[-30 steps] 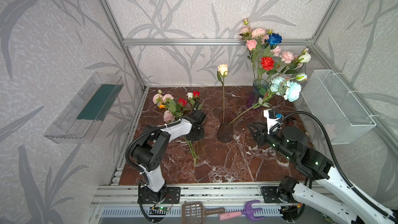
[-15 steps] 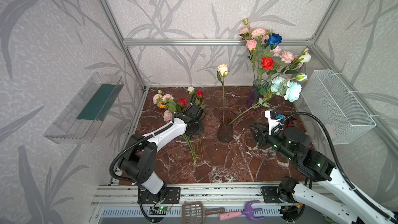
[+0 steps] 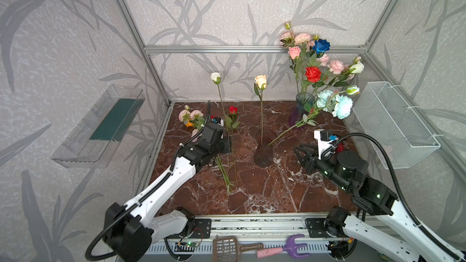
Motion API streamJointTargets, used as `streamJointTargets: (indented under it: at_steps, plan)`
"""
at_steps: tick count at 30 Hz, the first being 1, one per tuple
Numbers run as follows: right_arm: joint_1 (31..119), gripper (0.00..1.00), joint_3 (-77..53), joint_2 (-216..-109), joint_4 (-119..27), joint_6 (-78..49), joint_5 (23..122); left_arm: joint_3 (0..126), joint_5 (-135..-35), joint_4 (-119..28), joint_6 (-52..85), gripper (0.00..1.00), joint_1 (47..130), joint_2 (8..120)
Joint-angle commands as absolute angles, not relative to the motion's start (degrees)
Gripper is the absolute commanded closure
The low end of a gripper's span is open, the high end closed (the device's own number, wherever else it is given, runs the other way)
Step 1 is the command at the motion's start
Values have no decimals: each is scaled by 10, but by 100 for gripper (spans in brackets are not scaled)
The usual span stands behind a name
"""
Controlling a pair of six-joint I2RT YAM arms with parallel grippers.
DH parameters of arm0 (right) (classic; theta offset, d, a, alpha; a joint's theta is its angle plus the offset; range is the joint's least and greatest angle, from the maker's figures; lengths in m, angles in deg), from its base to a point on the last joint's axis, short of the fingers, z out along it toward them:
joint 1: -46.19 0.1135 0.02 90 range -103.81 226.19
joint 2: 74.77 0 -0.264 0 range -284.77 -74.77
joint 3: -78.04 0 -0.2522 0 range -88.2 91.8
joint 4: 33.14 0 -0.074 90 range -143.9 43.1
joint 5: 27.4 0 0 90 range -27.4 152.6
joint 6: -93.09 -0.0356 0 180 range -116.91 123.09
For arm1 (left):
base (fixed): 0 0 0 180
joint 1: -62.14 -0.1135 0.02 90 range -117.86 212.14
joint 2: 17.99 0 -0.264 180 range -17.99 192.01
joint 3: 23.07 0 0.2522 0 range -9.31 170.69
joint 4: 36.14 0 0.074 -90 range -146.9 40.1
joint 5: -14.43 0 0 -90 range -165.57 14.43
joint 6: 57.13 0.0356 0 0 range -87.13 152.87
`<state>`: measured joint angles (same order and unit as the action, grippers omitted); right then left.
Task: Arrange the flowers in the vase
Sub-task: 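Lift the white rose upright with the left gripper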
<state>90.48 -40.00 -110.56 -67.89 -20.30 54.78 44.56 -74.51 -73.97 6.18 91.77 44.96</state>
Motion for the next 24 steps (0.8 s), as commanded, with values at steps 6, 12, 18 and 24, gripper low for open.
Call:
streamJointTargets:
  at_steps: [6,12,18,24]
  plan:
    - [906,63,-343,-1120,-645,-208,593,363,-761,-548,185,100,920,259]
    - [906,61,-312,-1146,-624,-213,607,431,-804,-503,253,100,921,295]
    - [906,61,-298,-1153,-623,-229,595,465,-836,-435,283,100,944,356]
    - [906,60,-284,-1148,-648,-232,571,393,-861,-353,277,100,961,349]
